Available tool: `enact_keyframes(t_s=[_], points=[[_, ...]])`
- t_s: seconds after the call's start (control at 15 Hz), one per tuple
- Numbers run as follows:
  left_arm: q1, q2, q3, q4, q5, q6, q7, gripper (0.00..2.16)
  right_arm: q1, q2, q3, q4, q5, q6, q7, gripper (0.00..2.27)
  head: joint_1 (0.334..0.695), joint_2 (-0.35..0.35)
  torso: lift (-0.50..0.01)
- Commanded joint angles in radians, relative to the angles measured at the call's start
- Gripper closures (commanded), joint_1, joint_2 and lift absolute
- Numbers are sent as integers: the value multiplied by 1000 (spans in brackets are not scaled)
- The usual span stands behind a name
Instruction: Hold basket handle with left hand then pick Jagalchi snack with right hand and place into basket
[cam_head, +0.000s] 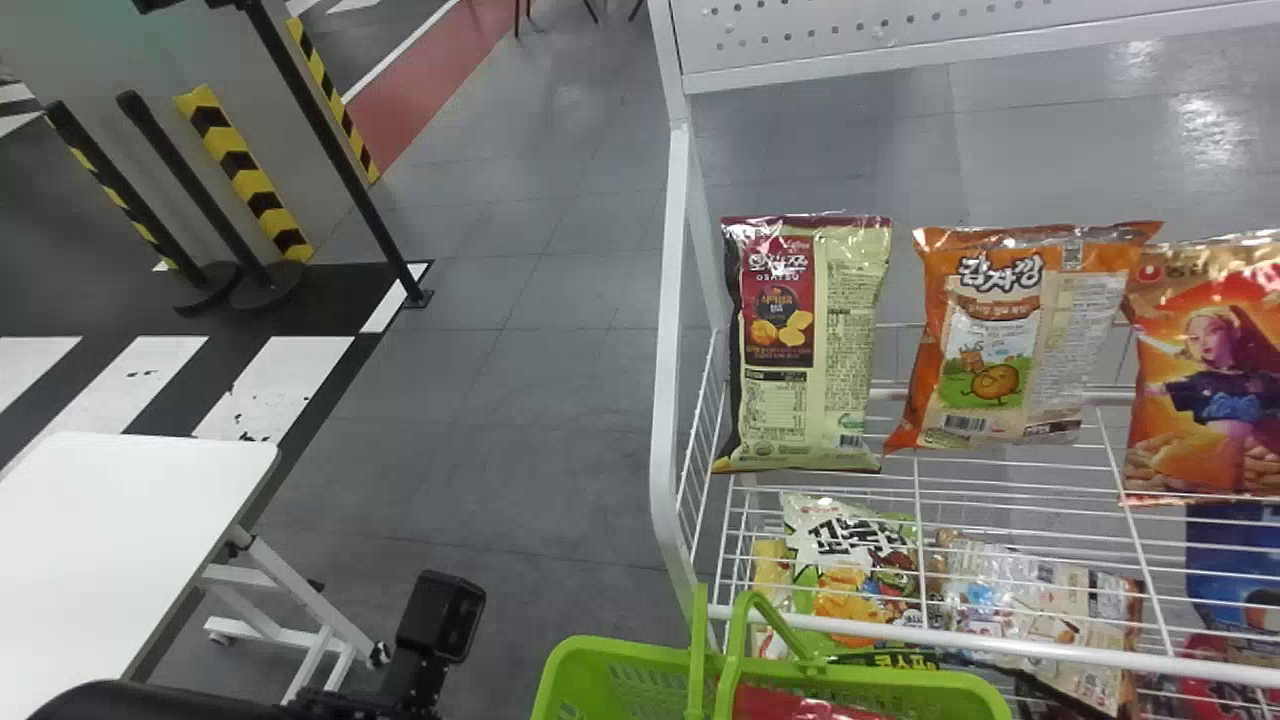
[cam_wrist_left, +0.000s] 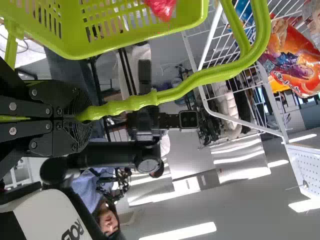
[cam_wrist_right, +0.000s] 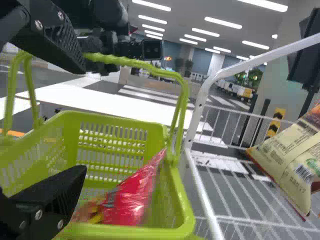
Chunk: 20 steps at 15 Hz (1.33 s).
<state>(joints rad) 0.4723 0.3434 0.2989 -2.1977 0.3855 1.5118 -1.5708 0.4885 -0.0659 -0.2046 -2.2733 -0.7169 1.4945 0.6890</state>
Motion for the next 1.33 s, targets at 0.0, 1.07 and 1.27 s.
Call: enact_keyframes(t_s=[0.0,1.07,1.27], points=[[-4,-1,-1,7,0,0,-10,2148,117,5,17,-54,120,-335,3,93,695,334,-9],[-11,-24,2,52,-7,-21,-10,2148,277,67,229,216,606,-1679,-384,117,695,-7,-9],[-11,-24,2,61,-8,-28,-10,2148,294,67,229,301,617,-1820,-410,120,695,-8,-9]])
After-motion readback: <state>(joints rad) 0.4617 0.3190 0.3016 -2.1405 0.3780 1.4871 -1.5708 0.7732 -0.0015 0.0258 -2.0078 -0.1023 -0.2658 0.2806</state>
